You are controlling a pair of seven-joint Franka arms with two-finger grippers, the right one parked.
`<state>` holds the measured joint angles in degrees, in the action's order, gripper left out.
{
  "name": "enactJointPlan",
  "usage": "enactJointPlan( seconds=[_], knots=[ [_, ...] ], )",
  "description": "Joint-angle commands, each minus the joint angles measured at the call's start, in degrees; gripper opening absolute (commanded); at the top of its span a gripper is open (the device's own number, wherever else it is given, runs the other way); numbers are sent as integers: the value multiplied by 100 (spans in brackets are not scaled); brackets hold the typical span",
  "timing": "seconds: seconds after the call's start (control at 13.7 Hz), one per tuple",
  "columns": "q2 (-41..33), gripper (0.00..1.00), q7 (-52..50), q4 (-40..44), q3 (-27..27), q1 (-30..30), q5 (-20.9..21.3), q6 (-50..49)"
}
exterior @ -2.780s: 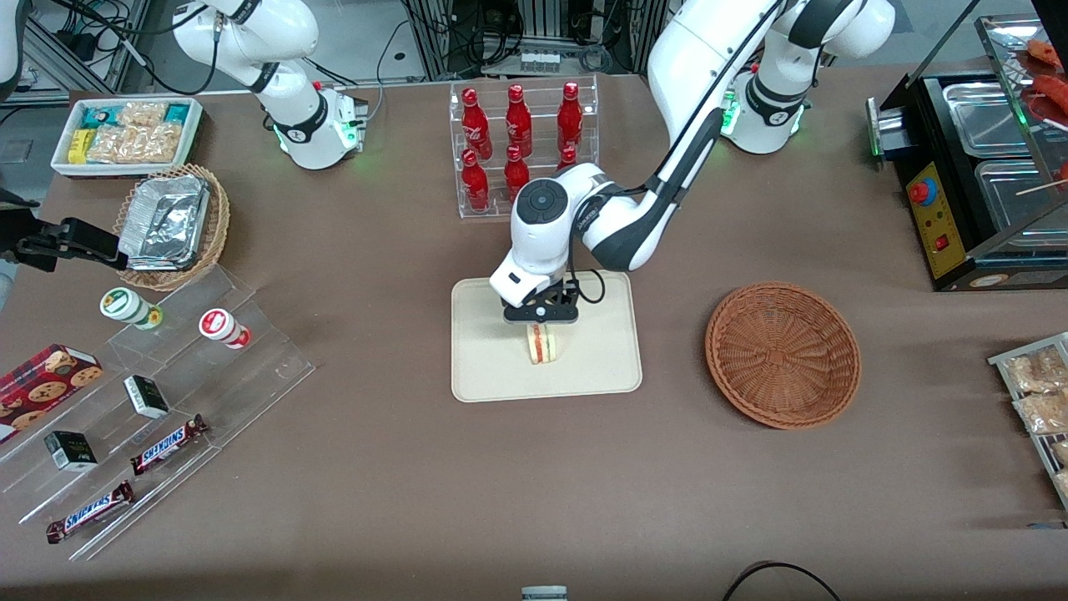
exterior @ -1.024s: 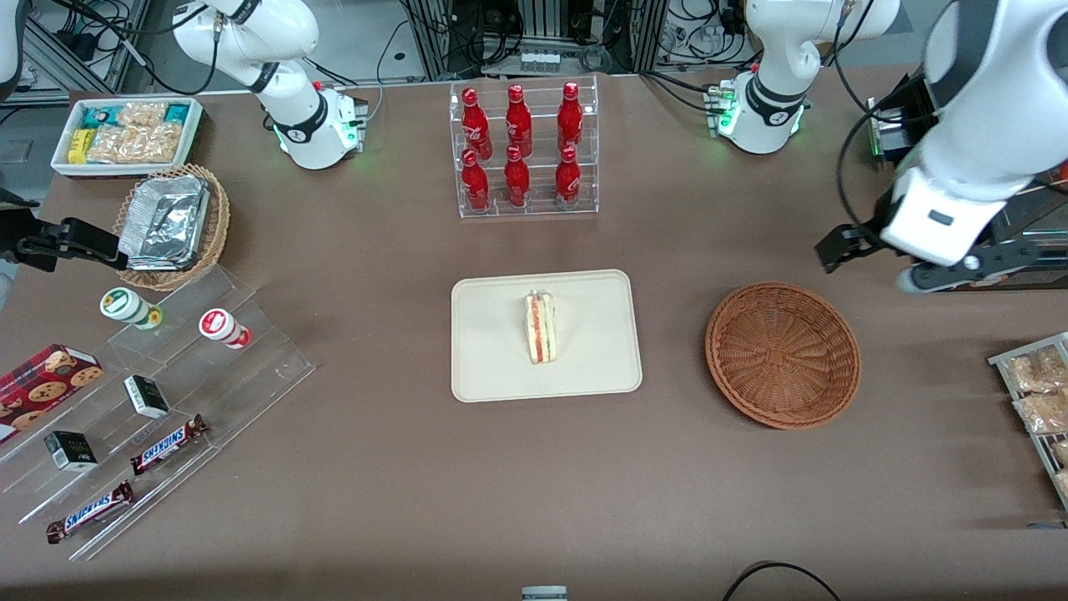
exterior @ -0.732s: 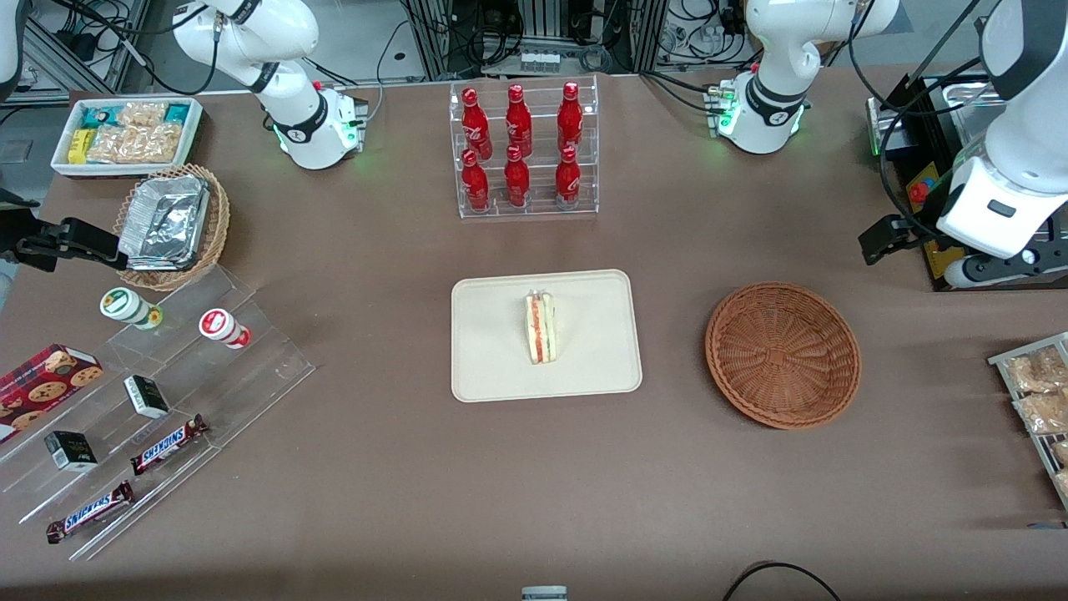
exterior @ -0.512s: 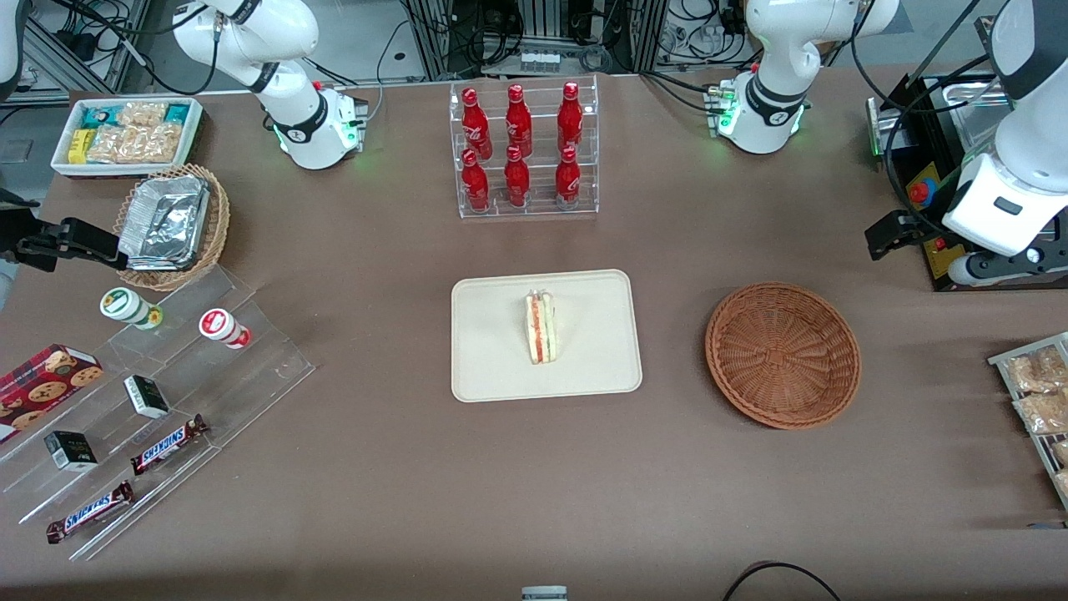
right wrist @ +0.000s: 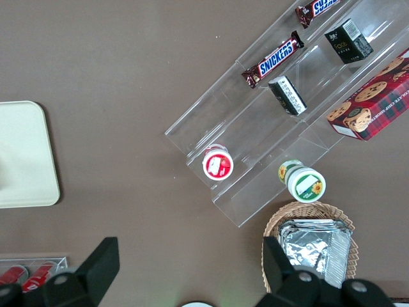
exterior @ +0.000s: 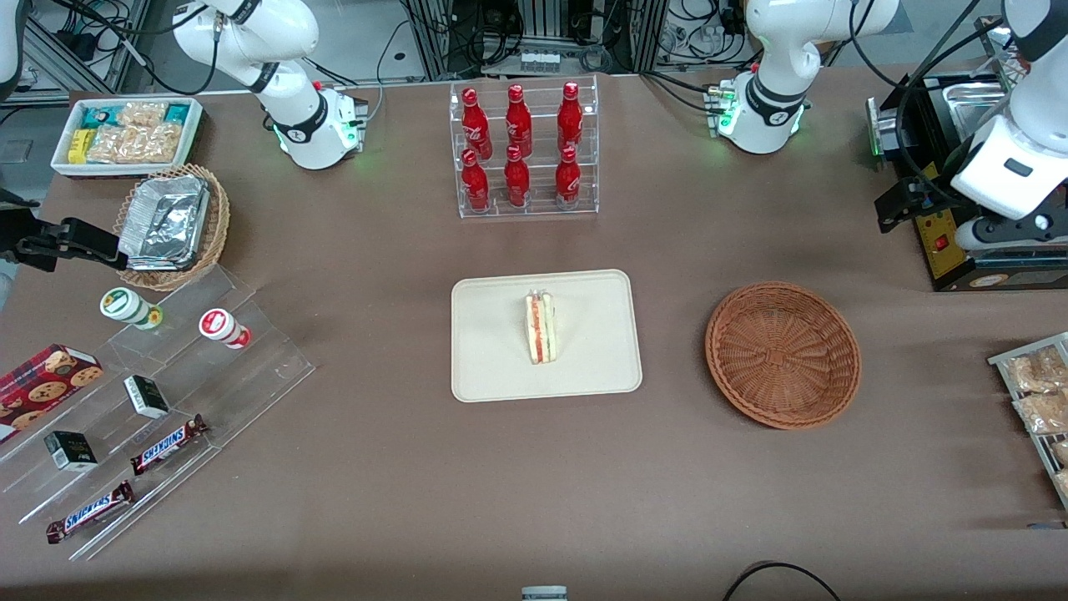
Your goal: Place sandwich from basket to tray
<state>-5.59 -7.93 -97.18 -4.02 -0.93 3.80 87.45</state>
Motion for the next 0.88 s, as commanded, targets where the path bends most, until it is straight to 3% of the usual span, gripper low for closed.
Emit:
enactJointPlan(
  seconds=[0.0,0.29,0.59,0.8],
  knots=[
    [-258,100,143,-161,-20,58,-81,8],
    [-189,100,143,15,-12,75,-248,9],
    [381,100,152,663,-29,189,-231,-35],
    [462,100,721,850,-20,207,-222,-229]
  ],
)
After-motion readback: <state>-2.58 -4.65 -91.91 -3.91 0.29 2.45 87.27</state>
